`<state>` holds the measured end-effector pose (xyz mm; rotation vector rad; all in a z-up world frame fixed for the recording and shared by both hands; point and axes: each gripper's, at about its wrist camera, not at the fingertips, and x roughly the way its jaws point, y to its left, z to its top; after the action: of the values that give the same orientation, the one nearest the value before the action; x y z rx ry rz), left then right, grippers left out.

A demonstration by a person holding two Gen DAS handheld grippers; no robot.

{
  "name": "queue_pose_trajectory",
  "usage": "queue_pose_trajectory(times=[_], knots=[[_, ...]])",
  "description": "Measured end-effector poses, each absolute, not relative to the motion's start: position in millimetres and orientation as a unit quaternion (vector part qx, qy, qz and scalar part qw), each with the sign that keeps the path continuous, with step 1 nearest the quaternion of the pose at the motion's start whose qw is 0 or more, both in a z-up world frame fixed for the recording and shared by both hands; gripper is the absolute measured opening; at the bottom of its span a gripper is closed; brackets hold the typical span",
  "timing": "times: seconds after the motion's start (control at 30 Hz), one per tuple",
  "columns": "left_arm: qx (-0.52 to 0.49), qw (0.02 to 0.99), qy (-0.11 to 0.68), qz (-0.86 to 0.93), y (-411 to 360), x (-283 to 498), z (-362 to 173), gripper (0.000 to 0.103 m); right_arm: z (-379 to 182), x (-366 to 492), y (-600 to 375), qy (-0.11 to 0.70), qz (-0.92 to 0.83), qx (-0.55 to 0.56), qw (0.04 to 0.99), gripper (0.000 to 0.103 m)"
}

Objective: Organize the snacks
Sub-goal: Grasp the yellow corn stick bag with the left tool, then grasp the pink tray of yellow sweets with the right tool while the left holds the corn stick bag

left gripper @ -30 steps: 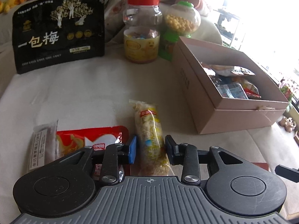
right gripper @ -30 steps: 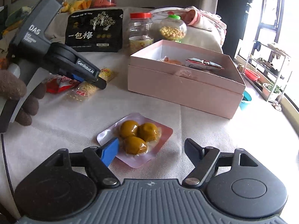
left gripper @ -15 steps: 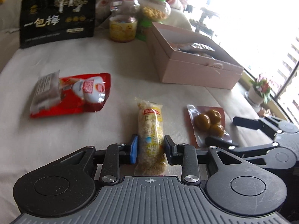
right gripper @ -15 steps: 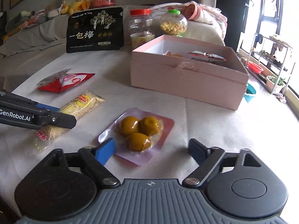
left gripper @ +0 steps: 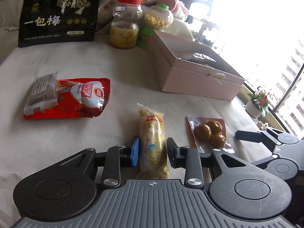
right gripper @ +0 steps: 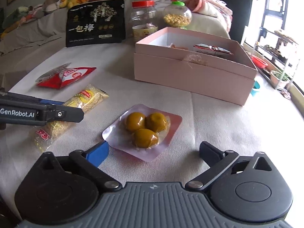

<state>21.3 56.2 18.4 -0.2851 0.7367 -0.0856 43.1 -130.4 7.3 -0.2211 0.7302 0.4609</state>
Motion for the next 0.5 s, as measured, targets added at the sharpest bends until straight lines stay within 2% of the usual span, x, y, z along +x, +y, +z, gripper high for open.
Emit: queue_pose_trajectory(times=[0.33,0.5], knots=[[-0.157,0.917,0.366,-0.033,63.5,14.2,21.4,0.033,11.6,52.9,-135.8,0.374,0.258,-0.122,0.882,0.103],[-0.129,0.918,0.376,-0.019,59.5,8.9,25.2,0.033,16.3,59.2,-149.8,0.374,0.237,-0.160,0.882,0.102]])
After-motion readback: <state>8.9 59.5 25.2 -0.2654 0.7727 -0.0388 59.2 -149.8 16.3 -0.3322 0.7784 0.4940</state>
